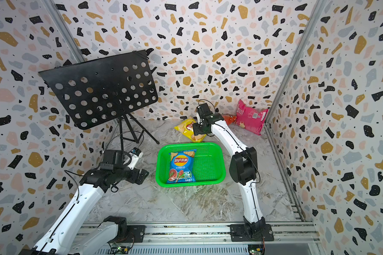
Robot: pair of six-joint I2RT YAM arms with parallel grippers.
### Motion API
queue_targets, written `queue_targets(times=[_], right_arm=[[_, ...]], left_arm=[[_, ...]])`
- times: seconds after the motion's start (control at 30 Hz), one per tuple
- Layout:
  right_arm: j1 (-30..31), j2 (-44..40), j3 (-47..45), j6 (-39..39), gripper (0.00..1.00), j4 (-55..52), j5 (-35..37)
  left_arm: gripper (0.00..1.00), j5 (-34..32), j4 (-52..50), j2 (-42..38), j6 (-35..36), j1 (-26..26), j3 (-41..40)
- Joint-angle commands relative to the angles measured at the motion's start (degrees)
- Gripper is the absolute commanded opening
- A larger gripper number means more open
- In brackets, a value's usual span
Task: Put the potato chips into the basket
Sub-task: Pick up the potato chip from the center of the board.
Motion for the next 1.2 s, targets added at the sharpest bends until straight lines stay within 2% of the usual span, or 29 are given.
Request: queue_targets(times=[0.0,0.33,0.43,0.6,0.87,1.17], right_arm=[[-1.49,2.03,6.67,-4.15,0.63,-4.22,-3.27],[-3.47,12.88,17.23,-13.23,0.63,-4.65,-5.19],[-3.90,14.95,18.94,-14.86,0.68,-3.33,-6.22],[-4.68,16.34,18.93,-15.75,0.70,0.70,-9.63],[-5.01,19.57,19.46,-16.40,0.74,3.65,-8.45],[-4.96,21.85,19.72,-15.94,0.68,3.30,-6.69]], left_arm=[[1.00,0.86,-0.25,-0.14,0.63,0.28,-0.69],[1.00,1.39,-0.06,0.27,0.80,0.22,-0.71],[1.00,1.51,-0.04,0.35,0.79,0.28,-0.72],[1.00,1.35,-0.03,0.49,0.80,0.24,-0.77],[1.00,1.35,-0.06,0.80,0.76,0.21,-0.69],[1.00,1.35,-0.08,1.04,0.69,0.21,-0.57]])
